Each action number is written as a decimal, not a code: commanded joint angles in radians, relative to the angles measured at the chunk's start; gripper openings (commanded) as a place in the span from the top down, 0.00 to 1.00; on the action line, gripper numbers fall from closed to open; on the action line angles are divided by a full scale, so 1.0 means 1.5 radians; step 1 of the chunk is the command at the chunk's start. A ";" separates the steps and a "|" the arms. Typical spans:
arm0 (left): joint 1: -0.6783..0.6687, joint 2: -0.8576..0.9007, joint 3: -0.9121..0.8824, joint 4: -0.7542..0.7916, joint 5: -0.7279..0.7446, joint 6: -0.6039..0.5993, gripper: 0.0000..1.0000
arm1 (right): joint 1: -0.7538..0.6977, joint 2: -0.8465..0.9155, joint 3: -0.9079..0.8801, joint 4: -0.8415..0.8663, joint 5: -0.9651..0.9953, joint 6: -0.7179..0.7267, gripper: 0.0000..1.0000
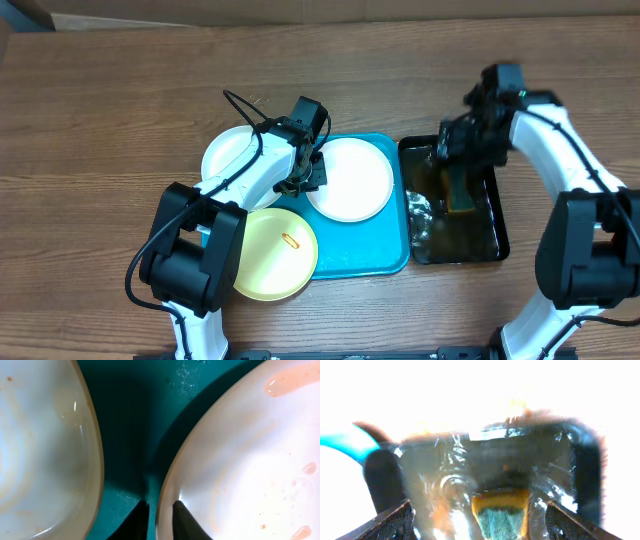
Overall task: Clean dirty plates on tray and stack at the side
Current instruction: 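Raise the right gripper away to the right side, then lift the wiped white plate with the left gripper and swing it over, then carry the white plate left and set it on the table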
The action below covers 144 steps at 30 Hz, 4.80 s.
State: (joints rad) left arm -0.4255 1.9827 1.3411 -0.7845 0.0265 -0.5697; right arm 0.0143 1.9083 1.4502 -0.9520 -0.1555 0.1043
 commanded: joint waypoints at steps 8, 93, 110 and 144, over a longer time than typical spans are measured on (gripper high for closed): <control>-0.014 0.009 -0.004 0.003 -0.003 0.006 0.80 | -0.107 -0.003 0.039 -0.038 0.003 0.033 0.00; -0.463 0.030 0.477 -0.260 -0.738 0.114 0.96 | -0.148 -0.002 0.039 -0.027 0.003 0.033 0.00; -0.279 0.030 0.476 -0.280 -0.154 0.108 0.96 | -0.148 -0.002 0.039 -0.027 0.003 0.033 0.00; 0.650 0.030 0.251 -0.295 -0.025 0.115 0.96 | -0.148 -0.002 0.039 -0.027 0.003 0.033 0.00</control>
State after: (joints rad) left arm 0.5175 2.0190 1.7931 -1.2713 0.0093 -0.3889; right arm -0.2089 1.9083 1.4998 -0.9958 -0.1505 0.1532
